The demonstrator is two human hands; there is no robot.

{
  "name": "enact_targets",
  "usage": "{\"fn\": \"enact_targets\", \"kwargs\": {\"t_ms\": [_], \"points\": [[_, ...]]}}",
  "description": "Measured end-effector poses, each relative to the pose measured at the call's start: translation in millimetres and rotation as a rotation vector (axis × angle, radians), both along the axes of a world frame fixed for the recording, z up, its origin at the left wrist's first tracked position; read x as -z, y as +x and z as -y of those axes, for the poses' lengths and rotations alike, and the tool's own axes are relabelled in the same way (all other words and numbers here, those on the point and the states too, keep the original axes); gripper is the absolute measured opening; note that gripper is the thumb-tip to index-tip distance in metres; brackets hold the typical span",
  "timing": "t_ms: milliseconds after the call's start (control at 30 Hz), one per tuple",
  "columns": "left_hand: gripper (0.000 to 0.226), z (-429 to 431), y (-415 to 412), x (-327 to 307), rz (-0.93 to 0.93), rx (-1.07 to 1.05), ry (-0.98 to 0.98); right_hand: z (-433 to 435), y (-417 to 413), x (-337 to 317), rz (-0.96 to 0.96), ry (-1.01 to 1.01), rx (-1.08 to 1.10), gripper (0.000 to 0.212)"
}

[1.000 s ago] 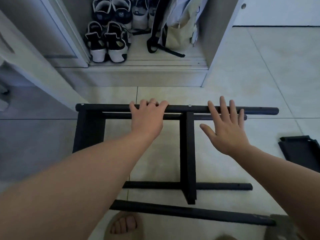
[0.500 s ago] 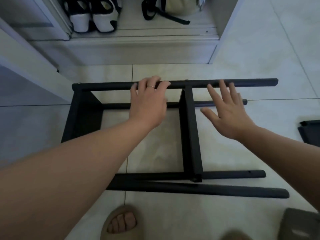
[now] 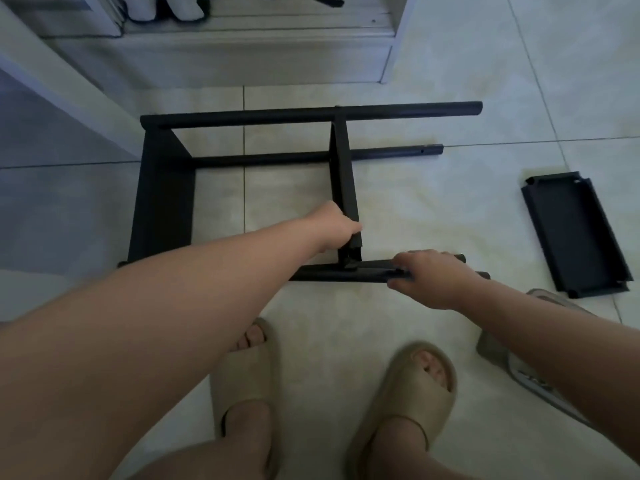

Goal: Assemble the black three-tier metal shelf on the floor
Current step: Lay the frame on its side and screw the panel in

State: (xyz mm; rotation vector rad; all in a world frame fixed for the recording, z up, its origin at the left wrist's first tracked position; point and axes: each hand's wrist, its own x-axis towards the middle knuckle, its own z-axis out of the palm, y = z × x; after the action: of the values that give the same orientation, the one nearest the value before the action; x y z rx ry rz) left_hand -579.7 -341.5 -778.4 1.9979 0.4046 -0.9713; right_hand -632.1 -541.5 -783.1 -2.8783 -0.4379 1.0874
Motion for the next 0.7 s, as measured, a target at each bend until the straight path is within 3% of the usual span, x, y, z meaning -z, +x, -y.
{"fn": "enact_targets", "kwargs": {"t_ms": [233, 333, 500, 600, 700], "points": [[0.031, -3.7, 5.7, -2.2, 0.042, 0.070, 0.077, 4.0, -2.6, 23.1, 0.004, -0.033, -0.117, 0.041], [0.016, -3.6, 6.5, 0.6, 0.067, 0.078, 0.073, 3.4, -2.0, 30.2, 0.042, -0.047, -0.140, 0.037], [0.011, -7.0, 8.4, -2.9, 0.081, 0.154, 0.099, 9.0, 4.9, 18.4, 0.113, 0.001, -0.137, 0.031], [0.013, -7.1, 9.7, -3.5, 0.081, 0.189, 0.120, 15.1, 6.1, 3.6, 0.197, 0.055, -0.107, 0.028], [0.032, -6.9, 10.0, -5.2, 0.072, 0.187, 0.128, 17.8, 10.3, -8.0, 0.276, 0.084, -0.073, 0.028]]}}
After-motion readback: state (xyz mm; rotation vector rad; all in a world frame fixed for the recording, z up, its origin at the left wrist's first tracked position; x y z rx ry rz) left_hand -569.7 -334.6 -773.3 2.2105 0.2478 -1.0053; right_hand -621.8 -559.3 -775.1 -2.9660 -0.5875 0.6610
